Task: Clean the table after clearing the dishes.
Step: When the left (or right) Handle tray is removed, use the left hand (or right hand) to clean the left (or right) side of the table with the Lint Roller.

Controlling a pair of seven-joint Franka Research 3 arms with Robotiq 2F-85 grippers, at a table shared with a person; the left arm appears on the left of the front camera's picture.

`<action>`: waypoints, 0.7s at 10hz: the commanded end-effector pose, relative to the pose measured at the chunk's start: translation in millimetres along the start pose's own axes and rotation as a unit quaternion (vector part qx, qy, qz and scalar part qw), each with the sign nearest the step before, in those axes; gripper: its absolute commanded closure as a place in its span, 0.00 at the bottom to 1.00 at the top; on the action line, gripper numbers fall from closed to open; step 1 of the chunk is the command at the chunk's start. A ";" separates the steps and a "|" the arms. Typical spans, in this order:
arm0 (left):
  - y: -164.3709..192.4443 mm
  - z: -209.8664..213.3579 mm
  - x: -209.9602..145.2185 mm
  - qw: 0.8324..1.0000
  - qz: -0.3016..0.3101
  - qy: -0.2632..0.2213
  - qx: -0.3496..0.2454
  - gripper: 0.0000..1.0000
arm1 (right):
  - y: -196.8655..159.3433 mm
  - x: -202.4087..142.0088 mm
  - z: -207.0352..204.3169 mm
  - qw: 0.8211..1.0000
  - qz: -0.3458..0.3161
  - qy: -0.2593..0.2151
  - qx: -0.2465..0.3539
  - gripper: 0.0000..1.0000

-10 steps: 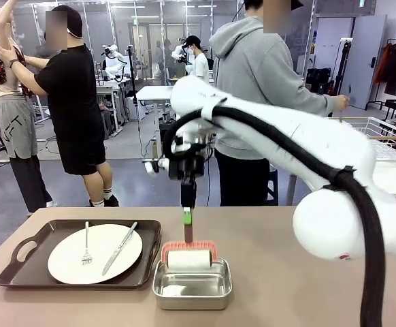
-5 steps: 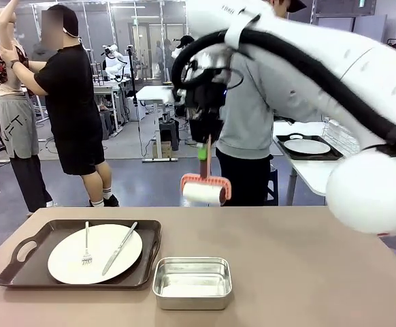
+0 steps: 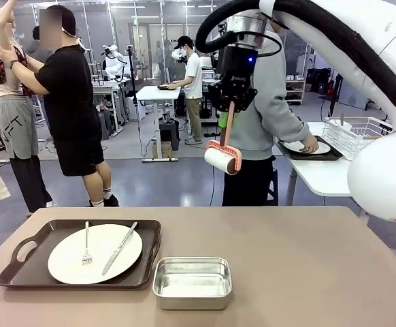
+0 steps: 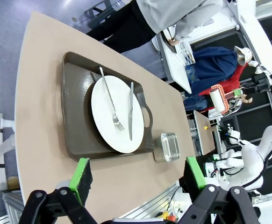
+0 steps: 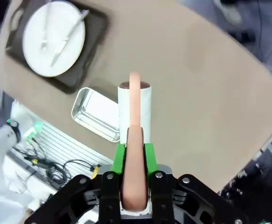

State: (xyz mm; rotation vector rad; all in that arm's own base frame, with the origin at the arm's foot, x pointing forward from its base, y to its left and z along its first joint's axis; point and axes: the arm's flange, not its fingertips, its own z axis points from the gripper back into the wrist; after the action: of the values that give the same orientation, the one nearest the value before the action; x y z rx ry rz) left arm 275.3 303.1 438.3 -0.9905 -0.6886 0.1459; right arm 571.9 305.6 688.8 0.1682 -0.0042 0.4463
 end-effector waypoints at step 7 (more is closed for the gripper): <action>-1.3 2.7 -0.1 1.000 -0.001 0.000 -0.001 0.00 | -71.5 -278.0 -251.3 0.968 -0.136 0.201 0.069 0.97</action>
State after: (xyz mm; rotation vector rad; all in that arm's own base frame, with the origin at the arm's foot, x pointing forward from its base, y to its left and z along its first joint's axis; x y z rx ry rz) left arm 275.3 303.1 438.3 -0.9905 -0.6886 0.1460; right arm 554.4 246.8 577.7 0.1673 0.4969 0.2071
